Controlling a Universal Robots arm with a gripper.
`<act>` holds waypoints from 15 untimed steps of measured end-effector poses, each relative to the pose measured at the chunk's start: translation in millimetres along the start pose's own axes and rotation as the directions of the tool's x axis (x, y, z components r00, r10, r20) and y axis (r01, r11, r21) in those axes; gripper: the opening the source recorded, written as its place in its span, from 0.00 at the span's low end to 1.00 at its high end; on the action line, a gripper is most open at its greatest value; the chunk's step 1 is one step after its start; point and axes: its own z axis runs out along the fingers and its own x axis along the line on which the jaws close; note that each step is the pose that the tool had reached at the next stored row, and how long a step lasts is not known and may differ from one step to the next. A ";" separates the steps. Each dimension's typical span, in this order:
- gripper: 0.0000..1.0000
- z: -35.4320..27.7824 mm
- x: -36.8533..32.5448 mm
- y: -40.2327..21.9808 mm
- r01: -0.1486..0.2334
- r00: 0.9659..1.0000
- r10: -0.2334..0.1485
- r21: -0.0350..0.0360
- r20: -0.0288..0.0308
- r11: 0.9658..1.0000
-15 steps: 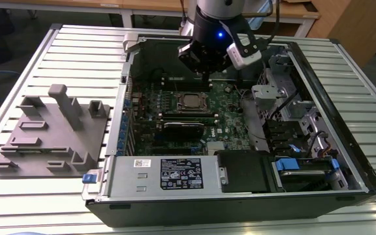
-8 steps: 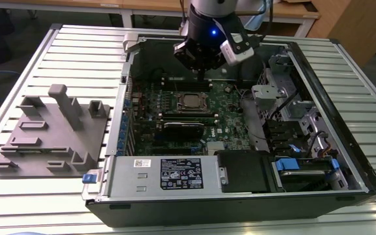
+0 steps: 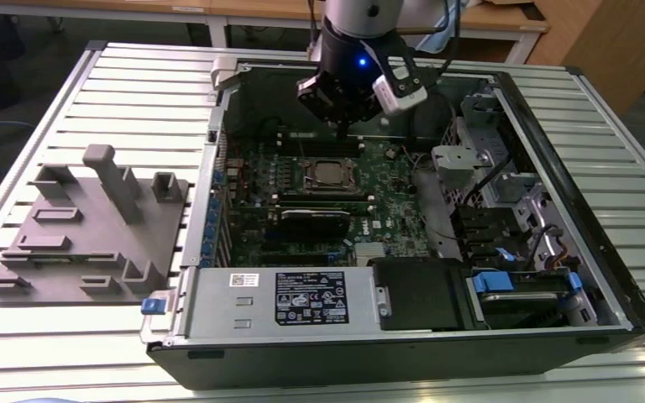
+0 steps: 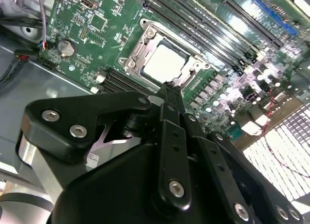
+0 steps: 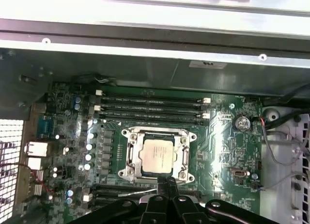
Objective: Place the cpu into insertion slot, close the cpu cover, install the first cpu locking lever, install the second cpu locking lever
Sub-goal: 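Close the cpu cover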
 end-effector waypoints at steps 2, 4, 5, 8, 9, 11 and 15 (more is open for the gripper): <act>0.10 3.5 0.0 -0.3 0.000 1.000 0.000 0.000 0.000 1.000; 0.10 7.1 0.1 -0.7 0.000 1.000 0.000 0.000 0.000 1.000; 0.10 8.9 0.1 -0.8 0.000 1.000 0.000 0.000 0.000 1.000; 0.10 10.3 0.2 -1.0 0.000 1.000 0.000 0.006 0.000 1.000; 0.10 10.3 0.2 -1.0 0.000 1.000 0.000 0.015 -0.001 1.000; 0.10 10.8 0.1 -1.1 -0.001 1.000 0.001 0.030 0.000 1.000; 0.10 17.3 0.2 -1.7 -0.004 1.000 0.004 0.031 0.001 1.000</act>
